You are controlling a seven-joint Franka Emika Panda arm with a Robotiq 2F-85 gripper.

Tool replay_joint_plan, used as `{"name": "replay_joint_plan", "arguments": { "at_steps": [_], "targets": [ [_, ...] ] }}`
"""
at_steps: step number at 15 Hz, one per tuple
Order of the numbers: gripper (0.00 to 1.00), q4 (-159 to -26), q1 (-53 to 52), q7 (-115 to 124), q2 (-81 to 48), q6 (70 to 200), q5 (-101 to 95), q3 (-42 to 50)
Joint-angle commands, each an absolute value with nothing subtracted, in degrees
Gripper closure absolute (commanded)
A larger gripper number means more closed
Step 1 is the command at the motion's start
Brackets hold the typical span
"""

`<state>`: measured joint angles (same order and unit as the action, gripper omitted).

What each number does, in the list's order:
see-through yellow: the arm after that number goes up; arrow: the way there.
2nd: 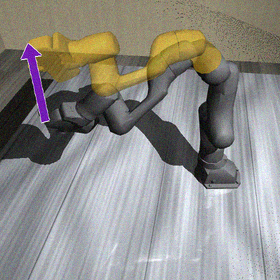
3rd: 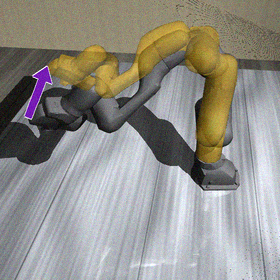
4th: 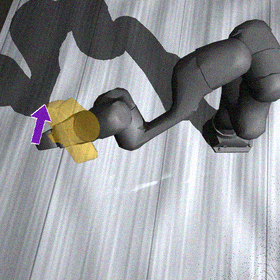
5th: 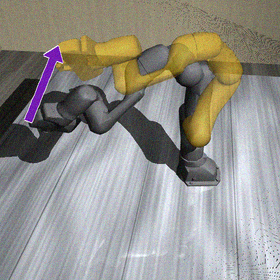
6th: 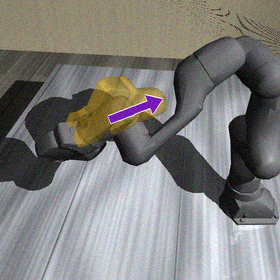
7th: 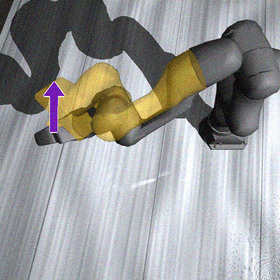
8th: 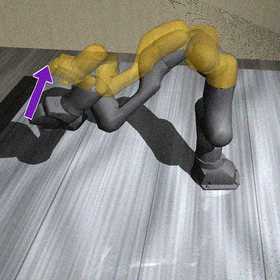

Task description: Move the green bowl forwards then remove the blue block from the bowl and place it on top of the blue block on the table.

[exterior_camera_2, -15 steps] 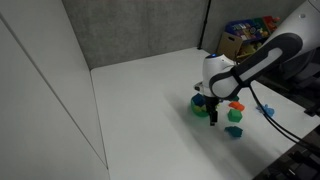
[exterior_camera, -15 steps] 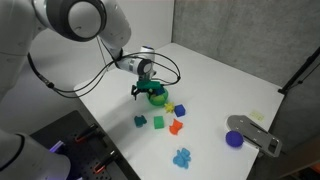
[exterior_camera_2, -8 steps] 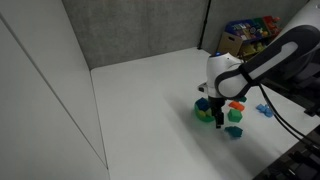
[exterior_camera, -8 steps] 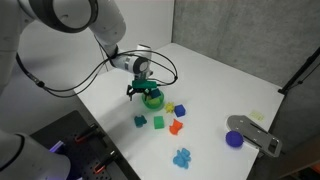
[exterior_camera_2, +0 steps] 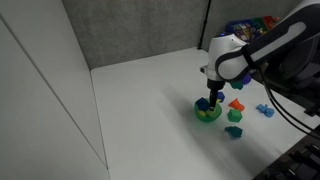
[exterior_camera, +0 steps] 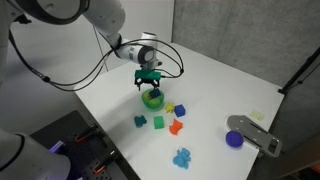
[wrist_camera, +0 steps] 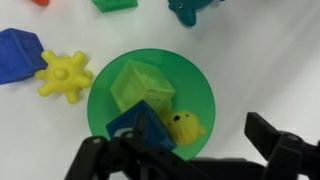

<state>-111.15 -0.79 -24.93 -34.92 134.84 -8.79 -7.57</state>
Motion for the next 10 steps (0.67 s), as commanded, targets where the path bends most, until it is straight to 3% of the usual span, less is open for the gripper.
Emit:
{"name": "replay_joint_plan", "arguments": {
  "at_steps": [1,10],
  "targets": [
    [0.00,-106.78,-3.01,-14.92,-36.50,133.10,-8.54,-4.43],
    [0.00,-96.85,-6.56,4.97,-43.90,129.54,-7.45,0.43]
  ]
}}
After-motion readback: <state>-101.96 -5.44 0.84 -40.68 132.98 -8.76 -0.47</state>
